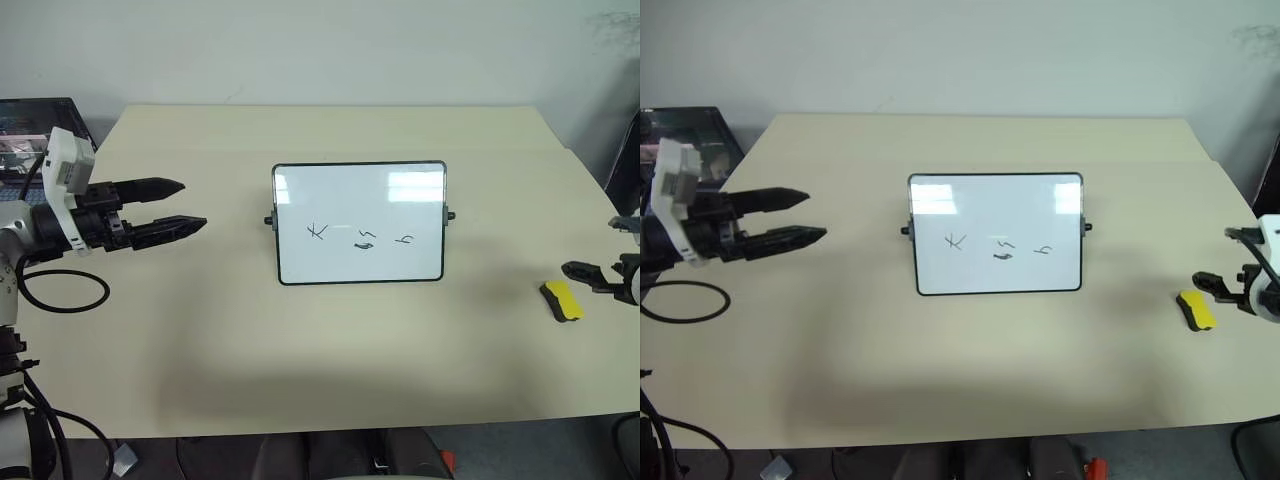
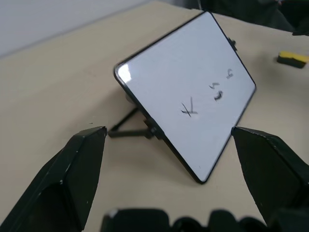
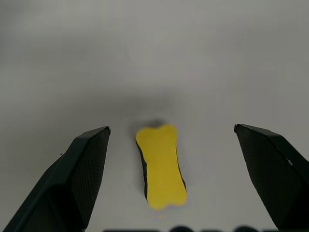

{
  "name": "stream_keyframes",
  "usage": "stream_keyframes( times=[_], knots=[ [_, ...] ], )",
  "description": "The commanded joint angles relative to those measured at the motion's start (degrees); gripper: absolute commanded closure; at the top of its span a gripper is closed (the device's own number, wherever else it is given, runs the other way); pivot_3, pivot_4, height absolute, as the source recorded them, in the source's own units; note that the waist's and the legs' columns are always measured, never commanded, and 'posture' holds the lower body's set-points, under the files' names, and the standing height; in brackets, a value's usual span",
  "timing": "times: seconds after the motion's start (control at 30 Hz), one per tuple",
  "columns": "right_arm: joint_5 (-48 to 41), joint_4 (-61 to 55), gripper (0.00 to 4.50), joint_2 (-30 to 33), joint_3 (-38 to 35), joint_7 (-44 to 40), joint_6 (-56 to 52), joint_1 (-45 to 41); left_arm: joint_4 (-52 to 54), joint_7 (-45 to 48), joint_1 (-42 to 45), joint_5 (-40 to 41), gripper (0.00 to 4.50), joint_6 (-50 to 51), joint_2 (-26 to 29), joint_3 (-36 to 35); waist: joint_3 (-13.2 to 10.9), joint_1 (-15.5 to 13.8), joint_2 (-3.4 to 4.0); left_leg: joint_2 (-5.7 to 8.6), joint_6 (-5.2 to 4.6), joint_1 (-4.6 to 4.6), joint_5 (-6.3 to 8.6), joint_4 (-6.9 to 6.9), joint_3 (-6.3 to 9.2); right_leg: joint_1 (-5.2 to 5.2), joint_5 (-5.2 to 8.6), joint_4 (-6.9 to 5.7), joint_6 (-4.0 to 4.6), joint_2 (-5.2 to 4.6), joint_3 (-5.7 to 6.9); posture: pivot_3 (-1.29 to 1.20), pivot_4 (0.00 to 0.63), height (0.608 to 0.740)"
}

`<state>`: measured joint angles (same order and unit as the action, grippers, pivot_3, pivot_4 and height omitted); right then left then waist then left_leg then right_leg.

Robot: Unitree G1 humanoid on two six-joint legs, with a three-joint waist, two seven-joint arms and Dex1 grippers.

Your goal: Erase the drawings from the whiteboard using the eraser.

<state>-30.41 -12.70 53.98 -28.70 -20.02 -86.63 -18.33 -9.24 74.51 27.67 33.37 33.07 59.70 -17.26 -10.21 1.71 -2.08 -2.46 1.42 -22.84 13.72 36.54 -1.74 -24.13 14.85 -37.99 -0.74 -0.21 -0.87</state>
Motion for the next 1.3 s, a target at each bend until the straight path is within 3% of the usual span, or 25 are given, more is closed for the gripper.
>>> stream_keyframes(
  times=[0.03,0.37,1.3],
  knots=[
    [0.06,-0.57,0.00,0.38,-3.54,-1.46,0.11,0.93,0.02,0.94,0.30,0.32,0.02,-0.65,1.25,-1.04,0.00,-0.02,0.00,-0.02,0.00,-0.01,0.00,0.01,0.00,0.00,0.00,0.00,0.00,0.02,0.02,0.00,0.150,0.740],
    [1.40,-1.18,0.00,-2.58,-1.02,-2.03,2.20,6.58,-1.65,1.42,0.52,-0.51,0.02,-2.18,0.34,-0.35,0.00,0.00,0.00,-0.02,0.00,-0.02,0.00,0.01,-0.06,0.00,0.00,0.00,0.00,0.04,0.00,0.00,0.150,0.740],
    [7.81,10.65,0.00,-2.10,7.58,-3.19,15.03,3.54,-2.33,0.37,-0.79,-0.90,0.02,-3.97,0.45,-1.05,0.00,0.01,-0.01,-0.02,0.00,-0.01,0.00,0.10,-0.11,0.01,-0.01,-0.08,0.00,0.06,0.00,0.00,0.150,0.740]
  ],
)
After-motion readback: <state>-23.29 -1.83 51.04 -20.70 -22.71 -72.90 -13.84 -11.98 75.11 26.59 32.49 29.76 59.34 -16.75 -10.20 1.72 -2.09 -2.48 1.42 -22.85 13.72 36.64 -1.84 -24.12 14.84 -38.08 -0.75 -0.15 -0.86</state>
